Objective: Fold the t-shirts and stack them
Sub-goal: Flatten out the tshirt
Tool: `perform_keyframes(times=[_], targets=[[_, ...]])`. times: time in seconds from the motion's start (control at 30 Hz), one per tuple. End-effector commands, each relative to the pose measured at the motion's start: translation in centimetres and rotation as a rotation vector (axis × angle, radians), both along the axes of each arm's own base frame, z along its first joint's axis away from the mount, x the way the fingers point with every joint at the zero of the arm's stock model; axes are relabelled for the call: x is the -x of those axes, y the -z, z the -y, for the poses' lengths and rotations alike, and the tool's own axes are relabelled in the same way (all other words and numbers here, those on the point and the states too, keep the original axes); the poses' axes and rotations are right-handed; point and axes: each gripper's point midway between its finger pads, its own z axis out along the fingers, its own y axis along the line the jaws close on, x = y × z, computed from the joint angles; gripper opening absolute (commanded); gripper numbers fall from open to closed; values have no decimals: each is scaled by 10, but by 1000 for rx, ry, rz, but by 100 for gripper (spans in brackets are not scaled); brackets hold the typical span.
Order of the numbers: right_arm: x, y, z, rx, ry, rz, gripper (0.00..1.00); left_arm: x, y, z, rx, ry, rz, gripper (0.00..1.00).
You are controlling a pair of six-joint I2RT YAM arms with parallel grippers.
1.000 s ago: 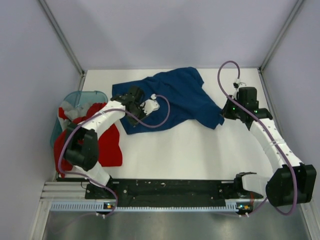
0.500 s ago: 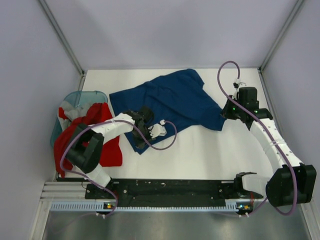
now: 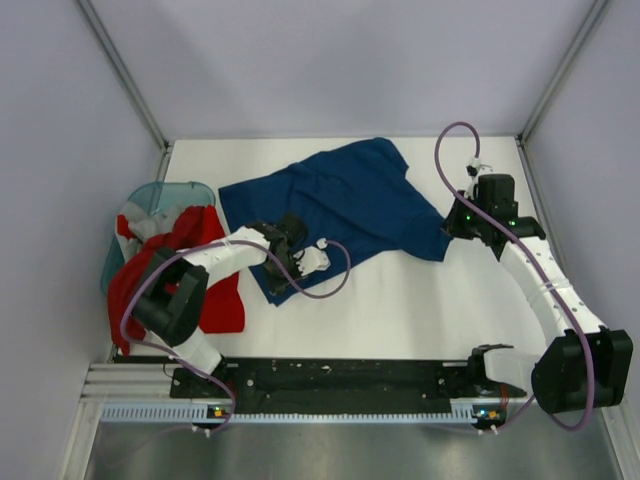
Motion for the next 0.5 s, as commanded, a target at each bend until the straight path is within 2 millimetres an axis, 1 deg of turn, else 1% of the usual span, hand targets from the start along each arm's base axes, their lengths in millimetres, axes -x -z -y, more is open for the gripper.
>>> perform_keyframes(times=[0.0, 0.07, 0.17, 0.23, 0.3, 0.33, 0.4, 0.47], targets=[[-4, -12, 5, 11, 5, 45, 0, -7, -9, 2, 14, -25, 51, 19], [-4, -13, 6, 12, 7, 48, 0, -12, -16, 2, 26, -30, 87, 21], [-4, -13, 5, 9, 6, 46, 0, -14, -19, 3, 37, -30, 102, 20], [-4, -13, 5, 10, 4, 48, 0, -13, -16, 3, 28, -30, 91, 15], [-3, -13, 6, 12, 5, 48, 0, -12, -13, 2, 17, -30, 77, 3], [-3, -15, 6, 13, 6, 53, 0, -12, -12, 2, 14, -31, 73, 0], [-3, -15, 7, 17, 7, 55, 0, -13, -13, 2, 15, -38, 75, 0], [-3, -16, 8, 23, 11, 57, 0, -18, -20, 2, 19, -46, 103, 0]])
